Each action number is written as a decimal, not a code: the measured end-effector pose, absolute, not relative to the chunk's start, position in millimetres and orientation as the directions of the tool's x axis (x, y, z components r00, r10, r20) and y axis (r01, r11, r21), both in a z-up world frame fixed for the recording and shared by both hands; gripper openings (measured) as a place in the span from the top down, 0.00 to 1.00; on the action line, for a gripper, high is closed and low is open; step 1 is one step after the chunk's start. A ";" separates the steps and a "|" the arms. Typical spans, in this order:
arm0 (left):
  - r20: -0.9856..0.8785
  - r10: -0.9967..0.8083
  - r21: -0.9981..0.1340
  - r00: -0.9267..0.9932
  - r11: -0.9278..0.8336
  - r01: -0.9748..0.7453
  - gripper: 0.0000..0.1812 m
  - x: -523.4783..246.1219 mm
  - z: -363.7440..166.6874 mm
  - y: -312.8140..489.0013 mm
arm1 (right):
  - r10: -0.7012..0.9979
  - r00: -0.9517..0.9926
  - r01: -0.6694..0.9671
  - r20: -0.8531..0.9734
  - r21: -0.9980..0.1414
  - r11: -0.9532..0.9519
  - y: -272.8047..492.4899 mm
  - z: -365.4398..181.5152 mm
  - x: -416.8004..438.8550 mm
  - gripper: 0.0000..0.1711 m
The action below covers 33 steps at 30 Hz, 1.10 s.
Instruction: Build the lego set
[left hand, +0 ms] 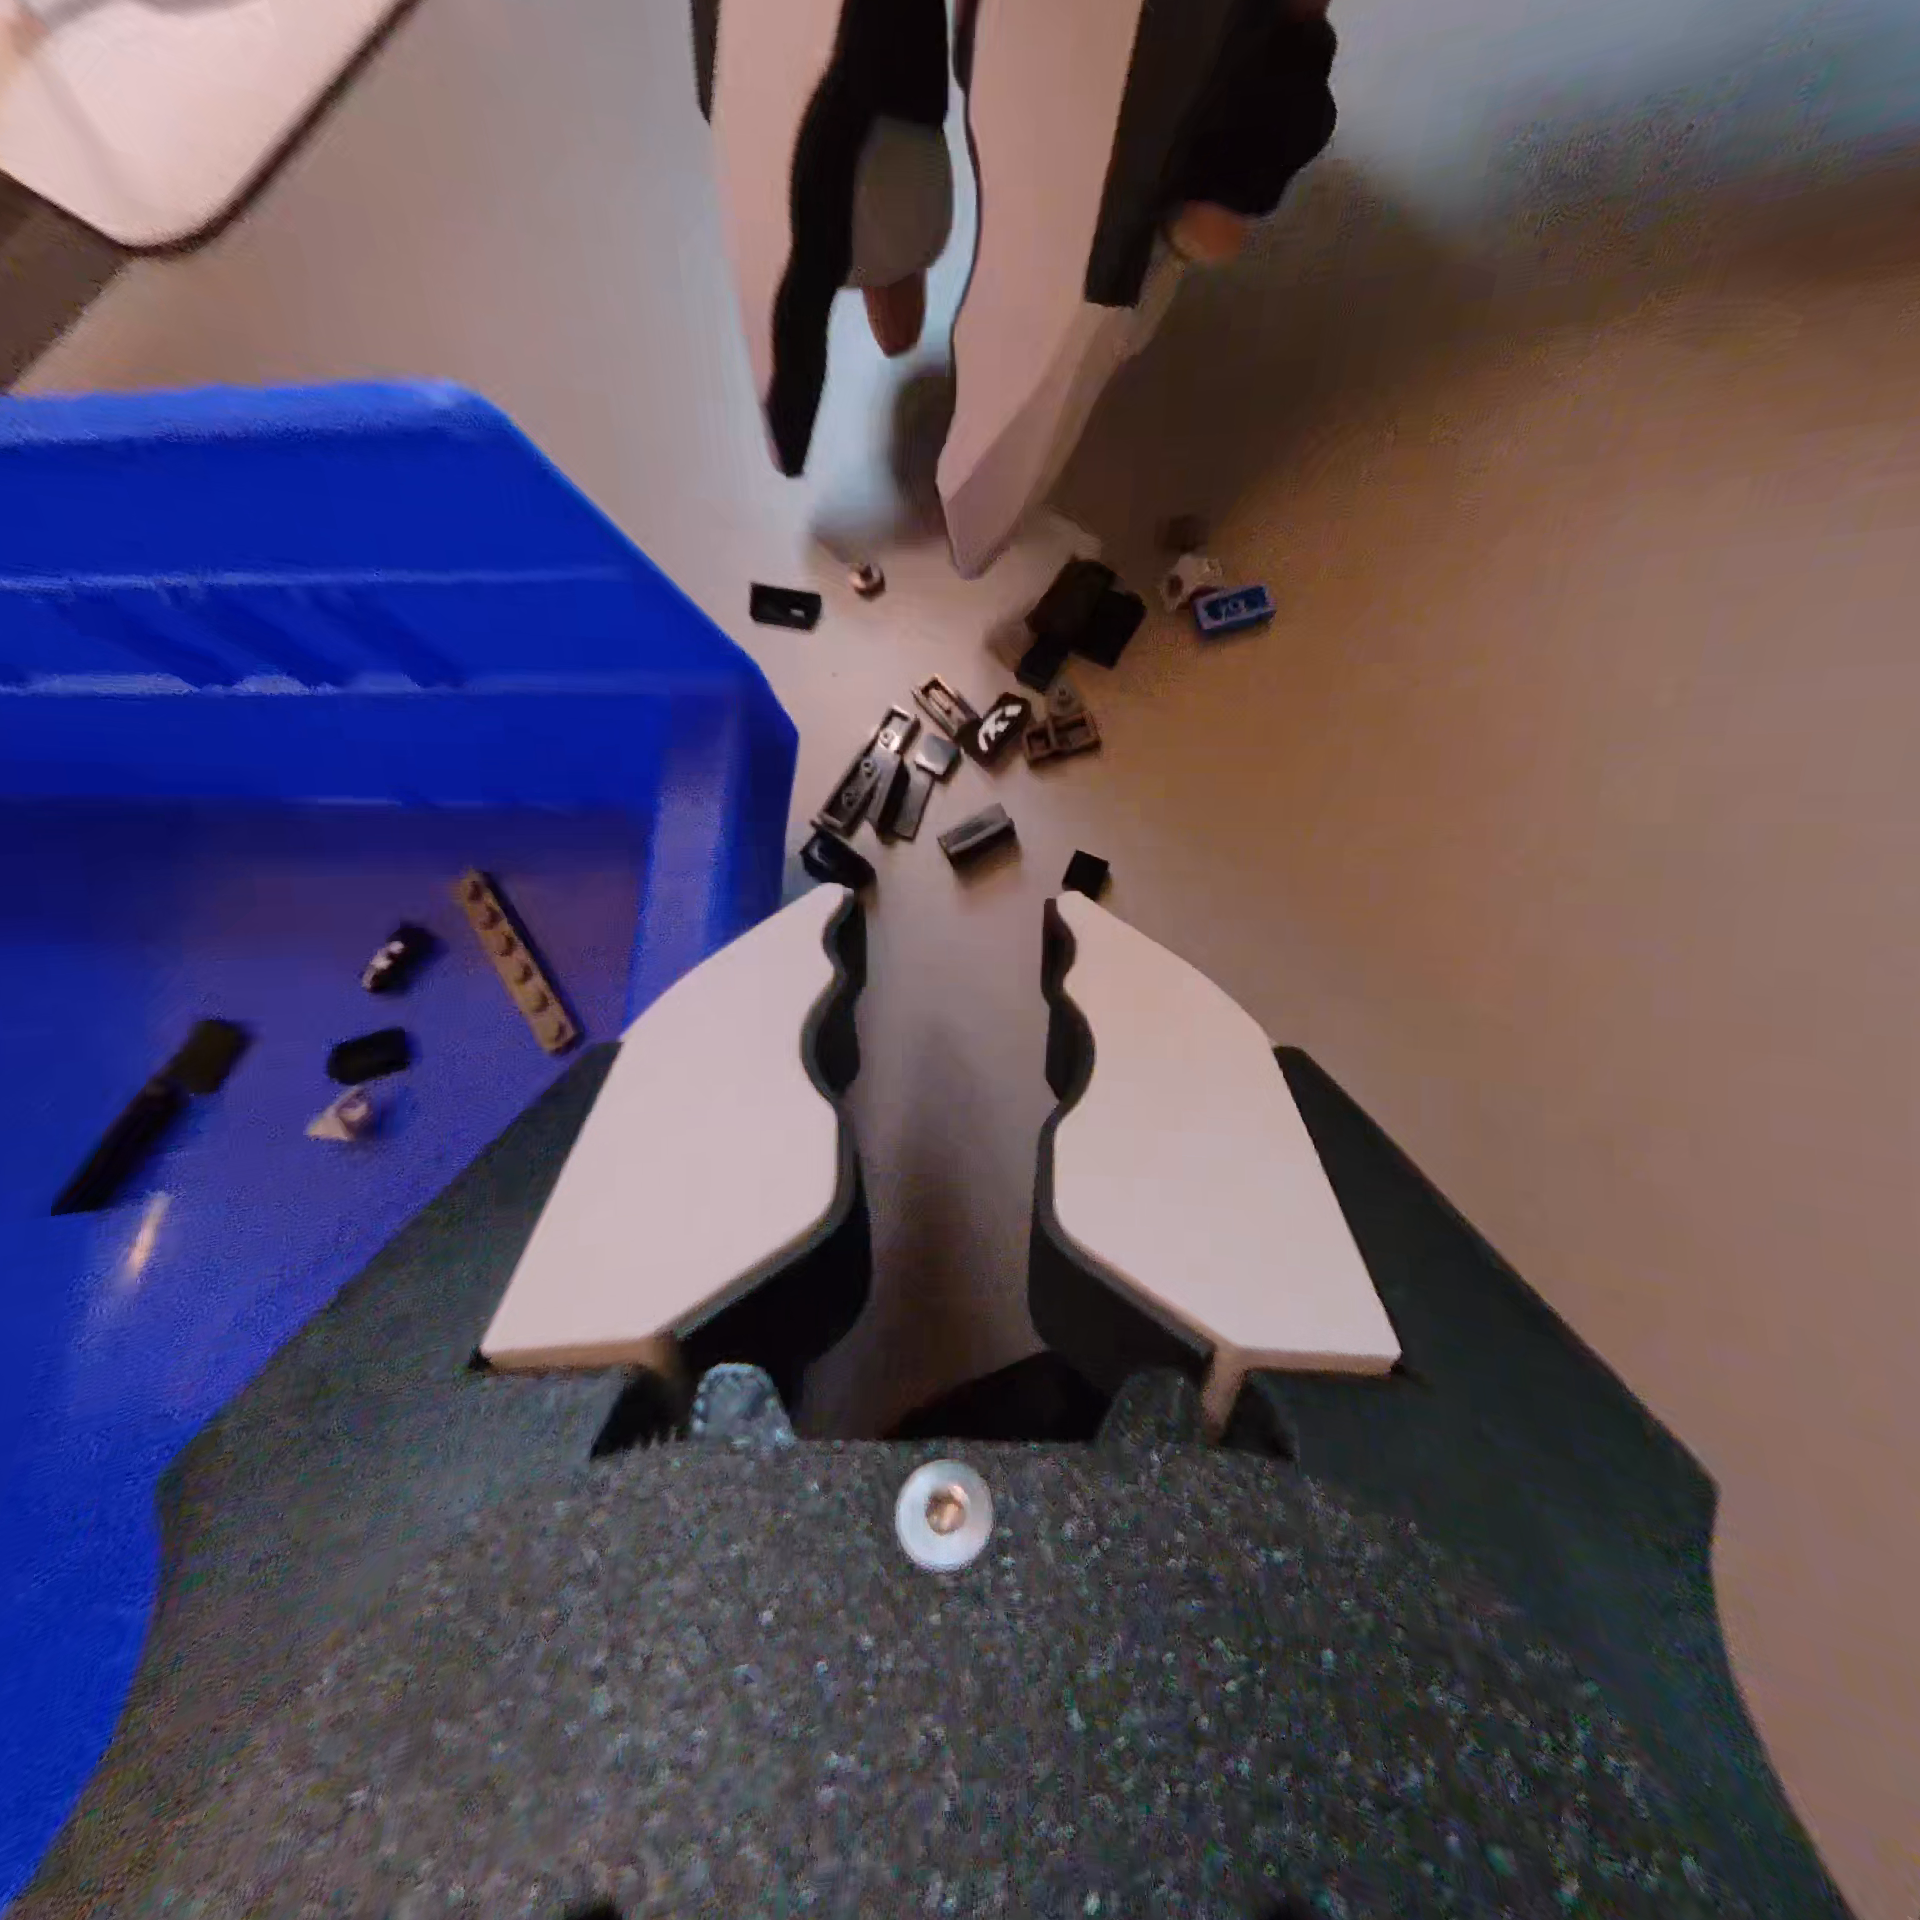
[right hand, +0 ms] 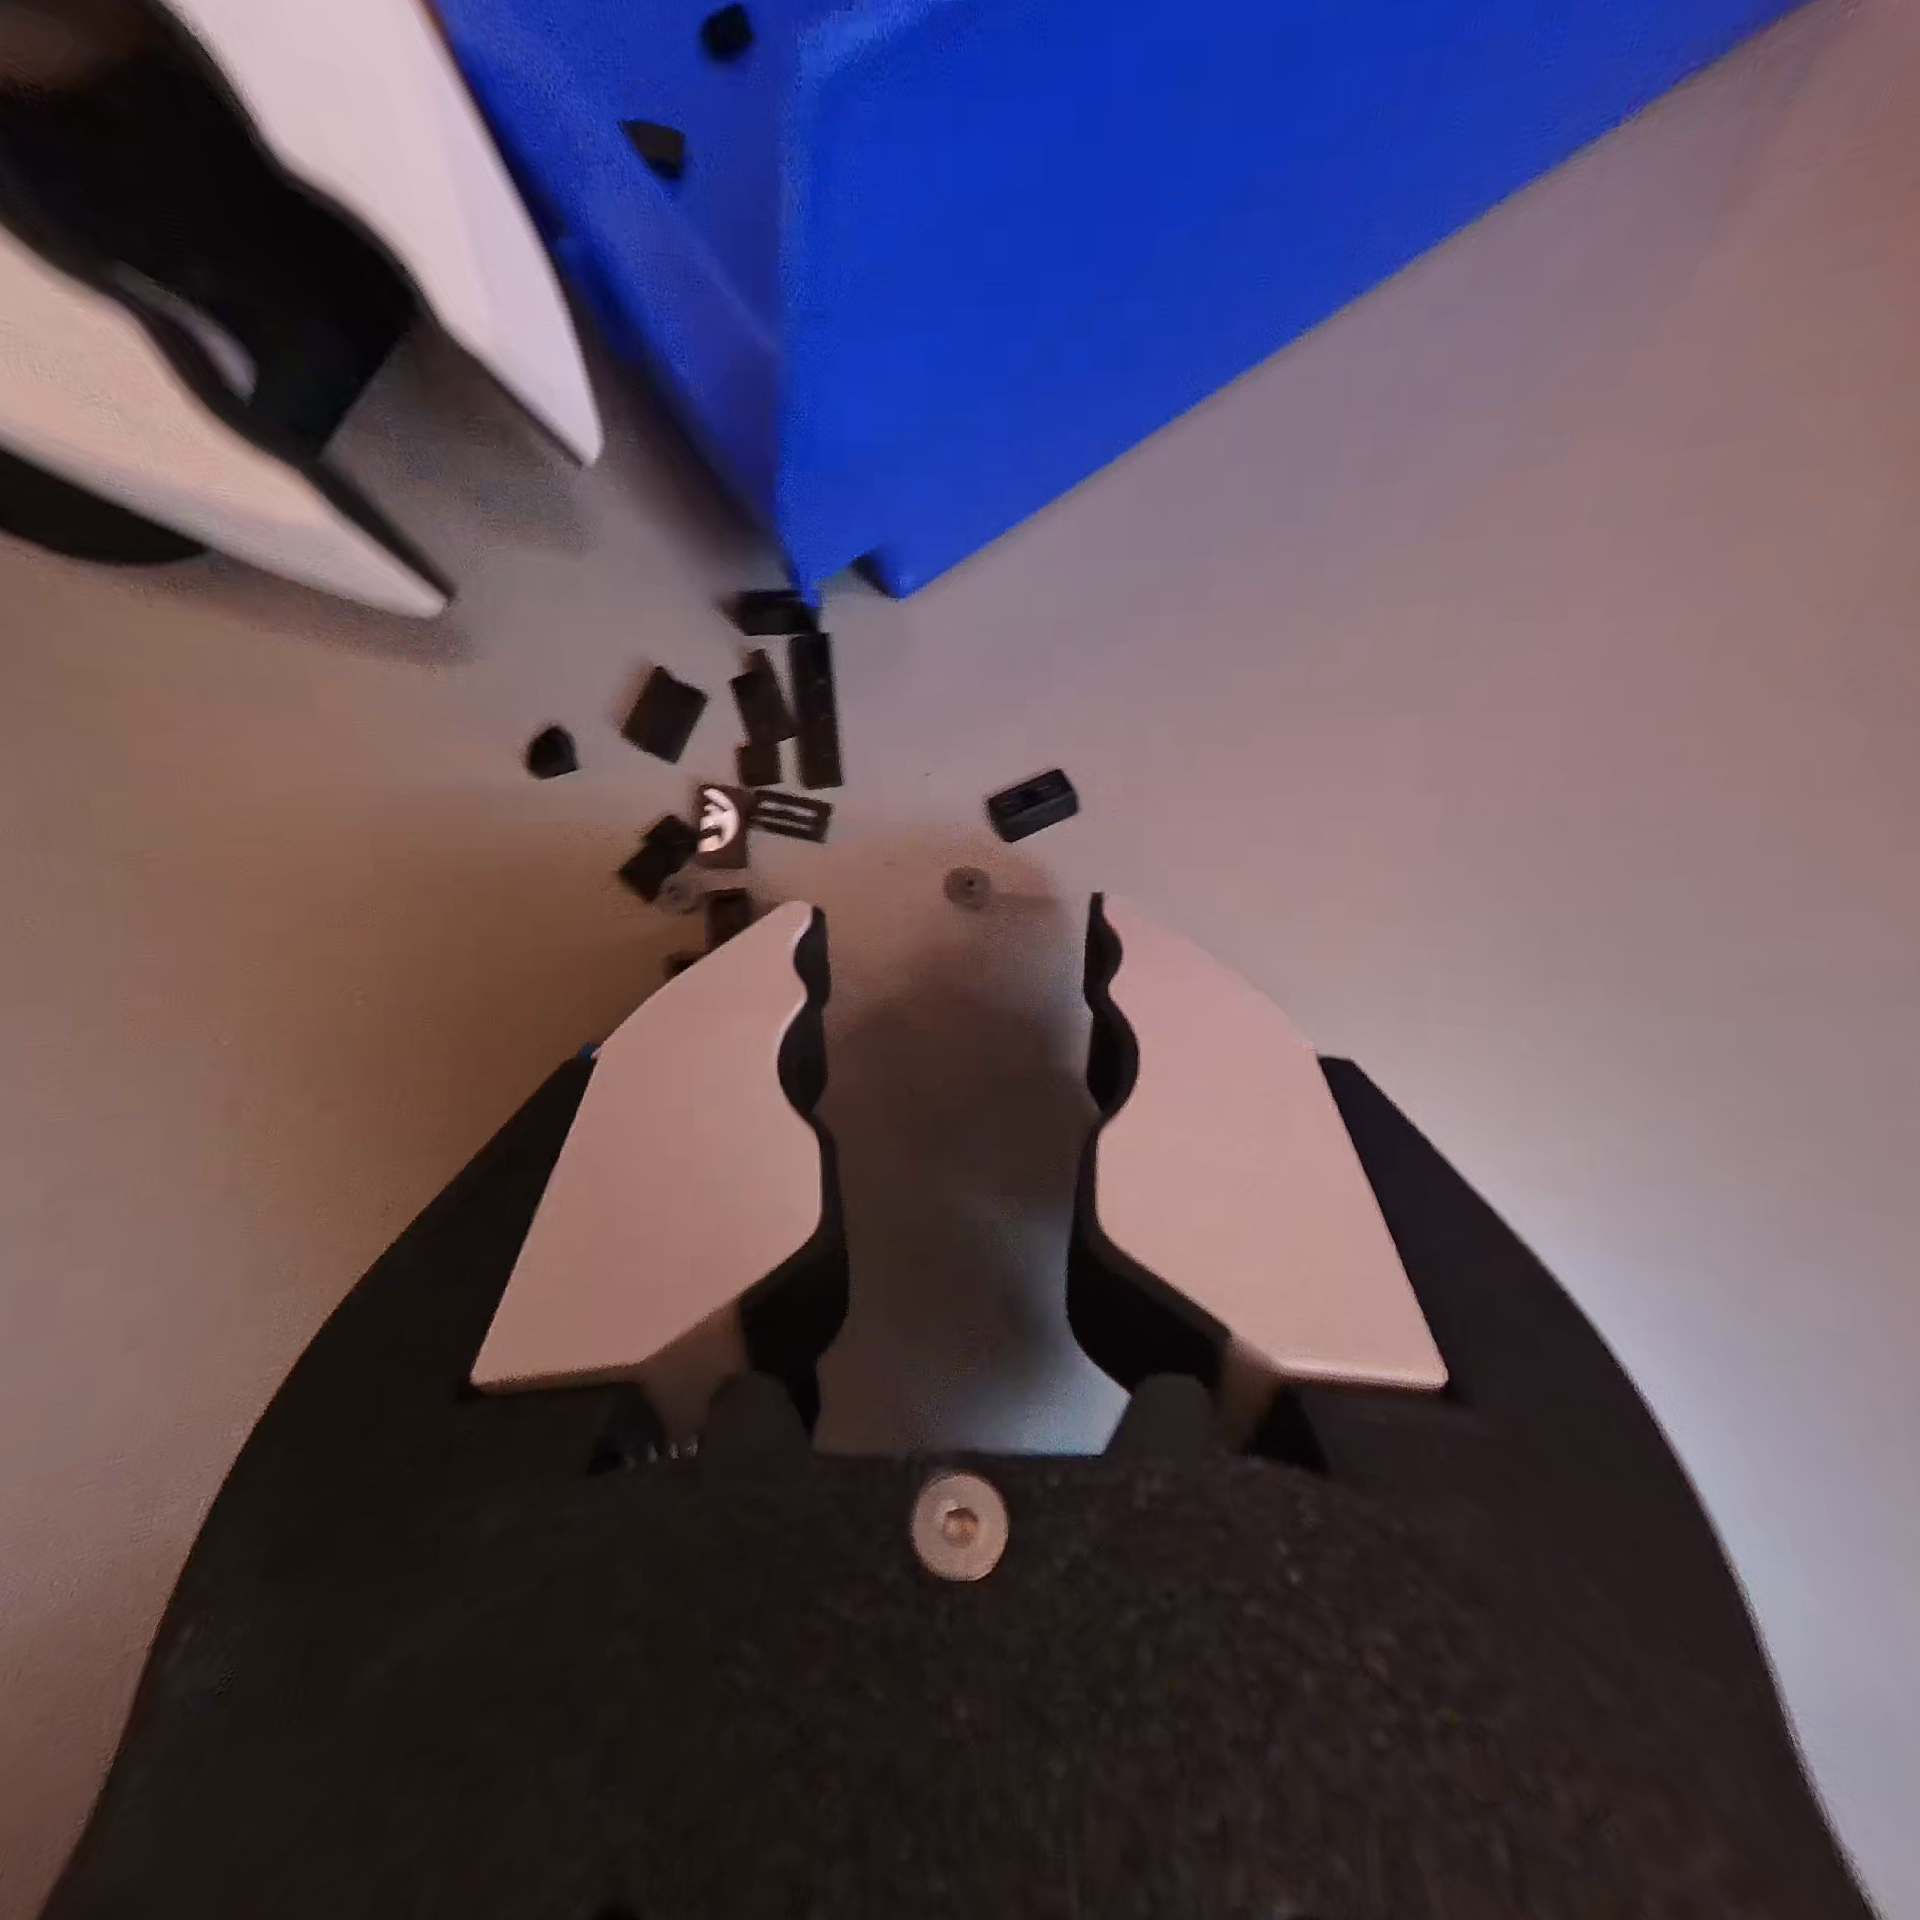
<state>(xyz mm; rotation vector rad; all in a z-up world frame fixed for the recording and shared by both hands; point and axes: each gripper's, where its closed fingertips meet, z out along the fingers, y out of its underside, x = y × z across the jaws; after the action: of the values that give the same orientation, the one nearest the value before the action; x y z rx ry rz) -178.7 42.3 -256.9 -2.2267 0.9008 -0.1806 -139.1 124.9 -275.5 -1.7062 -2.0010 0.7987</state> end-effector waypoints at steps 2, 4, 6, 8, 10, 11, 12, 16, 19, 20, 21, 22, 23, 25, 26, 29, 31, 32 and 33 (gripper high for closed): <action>-0.087 -0.639 -0.646 0.764 -0.548 -0.531 0.80 -176.6 -266.8 41.8 | 0.977 -0.187 0.754 -0.106 -0.652 0.073 130.4 -280.1 -146.8 0.70; -0.064 -0.616 -0.654 0.785 -0.568 -0.500 0.79 -173.7 -264.7 43.3 | 0.963 -0.221 0.749 -0.155 -0.660 0.066 127.7 -276.6 -153.6 0.71; -0.056 -0.594 -0.636 0.803 -0.598 -0.487 0.79 -175.0 -267.9 44.6 | 0.952 -0.269 0.766 -0.143 -0.631 0.122 124.2 -279.9 -155.6 0.73; -0.056 -0.580 -0.634 0.813 -0.608 -0.478 0.78 -174.3 -268.6 47.0 | 0.945 -0.310 0.777 -0.106 -0.601 0.188 121.0 -283.2 -157.0 0.77; -0.064 -0.577 -0.629 0.814 -0.610 -0.482 0.78 -173.4 -269.8 48.4 | 0.940 -0.331 0.779 -0.081 -0.585 0.224 118.4 -284.7 -158.2 0.83; -0.077 -0.579 -0.625 0.811 -0.606 -0.492 0.78 -173.4 -270.7 49.0 | 0.941 -0.334 0.777 -0.062 -0.583 0.237 118.5 -285.1 -158.7 0.87; -0.089 -0.582 -0.621 0.808 -0.602 -0.502 0.79 -173.9 -271.4 49.3 | 0.942 -0.332 0.776 -0.045 -0.582 0.245 119.1 -285.6 -159.1 0.90; -0.076 -0.586 -0.635 0.807 -0.596 -0.492 0.83 -172.9 -270.0 50.0 | 0.939 -0.343 0.766 -0.033 -0.588 0.259 113.1 -285.3 -153.7 0.95; -0.108 -0.572 -0.620 0.813 -0.601 -0.505 0.83 -174.0 -274.3 51.0 | 0.936 -0.352 0.756 -0.029 -0.598 0.266 105.1 -282.7 -141.7 0.95; -0.125 -0.566 -0.615 0.815 -0.601 -0.511 0.83 -173.8 -276.6 51.4 | 0.936 -0.351 0.750 -0.029 -0.607 0.263 102.1 -279.6 -136.0 0.95; -0.129 -0.562 -0.606 0.817 -0.608 -0.513 0.82 -173.2 -280.2 51.0 | 0.936 -0.352 0.743 -0.030 -0.617 0.259 98.5 -275.5 -129.0 0.95; -0.133 -0.552 -0.600 0.823 -0.616 -0.510 0.81 -173.6 -283.8 51.2 | 0.936 -0.352 0.734 -0.027 -0.628 0.258 94.6 -270.7 -120.9 0.95; -0.132 -0.540 -0.613 0.831 -0.615 -0.496 0.81 -173.6 -283.7 52.6 | 0.936 -0.351 0.726 -0.021 -0.638 0.258 90.8 -266.0 -112.3 0.95; -0.131 -0.516 -0.625 0.847 -0.620 -0.475 0.80 -176.3 -283.3 54.3 | 0.941 -0.339 0.710 -0.007 -0.658 0.251 83.8 -257.3 -94.7 0.95; -0.126 -0.506 -0.633 0.853 -0.621 -0.462 0.80 -176.7 -283.0 55.4 | 0.944 -0.331 0.703 -0.003 -0.668 0.244 80.1 -253.6 -86.0 0.95; -0.114 -0.484 -0.644 0.868 -0.629 -0.435 0.80 -177.9 -284.6 60.1 | 0.952 -0.305 0.690 0.011 -0.687 0.228 69.7 -248.5 -62.1 0.95; -0.105 -0.452 -0.650 0.886 -0.642 -0.405 0.84 -181.2 -285.1 65.5 | 0.957 -0.291 0.687 0.016 -0.692 0.220 62.8 -248.3 -48.5 0.95; -0.107 -0.433 -0.653 0.895 -0.648 -0.392 0.86 -183.6 -285.3 67.8 | 0.958 -0.286 0.686 0.015 -0.695 0.216 58.6 -248.4 -41.9 0.95; -0.109 -0.414 -0.658 0.904 -0.651 -0.378 0.88 -185.8 -285.4 69.9 | 0.960 -0.281 0.684 0.014 -0.698 0.211 54.4 -248.4 -35.6 0.95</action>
<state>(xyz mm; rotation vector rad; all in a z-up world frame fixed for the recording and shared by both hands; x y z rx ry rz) -185.8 69.9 -285.4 -2.3458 0.5630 -0.0657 -35.6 54.4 -248.4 -1.5206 -2.0426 0.8191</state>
